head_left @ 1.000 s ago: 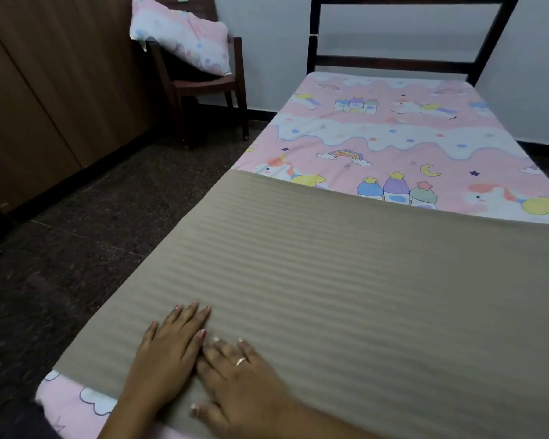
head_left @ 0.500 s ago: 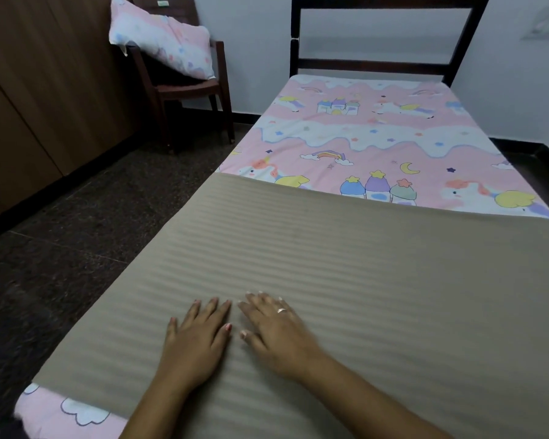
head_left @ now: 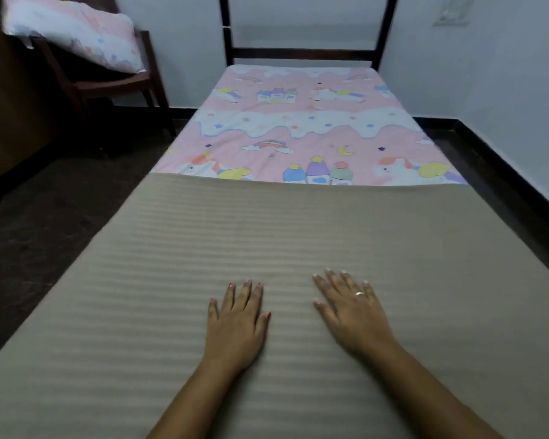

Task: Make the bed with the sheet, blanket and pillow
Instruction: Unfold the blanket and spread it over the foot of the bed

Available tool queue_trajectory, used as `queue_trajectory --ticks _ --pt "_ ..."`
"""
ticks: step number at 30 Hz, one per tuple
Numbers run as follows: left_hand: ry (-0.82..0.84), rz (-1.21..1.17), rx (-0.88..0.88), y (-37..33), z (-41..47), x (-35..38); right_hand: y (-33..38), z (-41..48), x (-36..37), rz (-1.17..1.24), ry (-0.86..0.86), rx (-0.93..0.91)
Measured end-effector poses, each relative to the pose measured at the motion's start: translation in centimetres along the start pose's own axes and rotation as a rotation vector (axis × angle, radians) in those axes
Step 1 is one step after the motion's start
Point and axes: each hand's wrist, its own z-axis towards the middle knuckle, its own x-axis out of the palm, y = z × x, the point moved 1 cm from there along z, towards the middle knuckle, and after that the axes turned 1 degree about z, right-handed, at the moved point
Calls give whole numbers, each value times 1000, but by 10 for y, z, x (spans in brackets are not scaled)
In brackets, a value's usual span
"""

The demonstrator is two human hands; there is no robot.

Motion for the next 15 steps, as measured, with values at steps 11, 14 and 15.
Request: queue_trajectory --ticks 11,14,15 --pt "18 180 455 -136 20 37 -213 -143 -41 -109 -100 703" --pt "54 145 509 -148 20 38 -241 -162 -49 -22 -97 880" --pt "68 125 546 -151 21 39 -247 -164 -52 23 -102 950"
